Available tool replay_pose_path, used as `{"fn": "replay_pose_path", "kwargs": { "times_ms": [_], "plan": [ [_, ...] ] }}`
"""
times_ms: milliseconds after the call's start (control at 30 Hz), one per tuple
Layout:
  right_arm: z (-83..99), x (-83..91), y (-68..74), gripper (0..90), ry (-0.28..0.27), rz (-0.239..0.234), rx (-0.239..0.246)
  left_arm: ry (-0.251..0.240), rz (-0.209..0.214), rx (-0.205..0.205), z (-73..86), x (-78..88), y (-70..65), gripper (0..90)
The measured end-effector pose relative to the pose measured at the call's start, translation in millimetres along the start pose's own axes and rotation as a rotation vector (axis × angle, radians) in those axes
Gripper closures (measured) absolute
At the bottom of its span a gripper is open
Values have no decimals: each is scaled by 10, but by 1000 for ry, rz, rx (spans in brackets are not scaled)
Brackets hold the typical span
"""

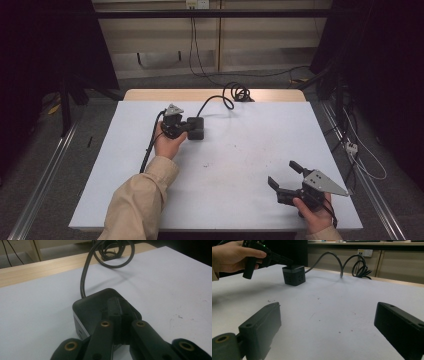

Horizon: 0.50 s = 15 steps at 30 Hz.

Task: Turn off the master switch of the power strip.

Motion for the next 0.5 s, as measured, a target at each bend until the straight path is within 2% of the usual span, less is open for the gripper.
{"fn": "replay_pose_path", "kwargs": {
  "times_ms": [67,300,433,500],
  "plan": [
    [1,-1,-1,67,1,1,-1,-3,0,15,0,-1,0,900],
    [1,0,7,67,0,-1,1,0,-8,5,-4,-5,3,900],
    [2,0,1,68,0,-1,0,-7,0,27,-1,-6,10,900],
    [2,-1,-1,67,1,0,-2,-9,0,18,2,-7,10,900]
  ]
}}
Point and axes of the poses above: each handheld gripper's, and its own axes: x roughly backward along the jaws, z roughly out of its underside, y roughly to its left, the point moved 4 cm from there along -x, roughly forward along the jaws, and after that the axes turned 14 degrees about z, right-handed, at the moved point
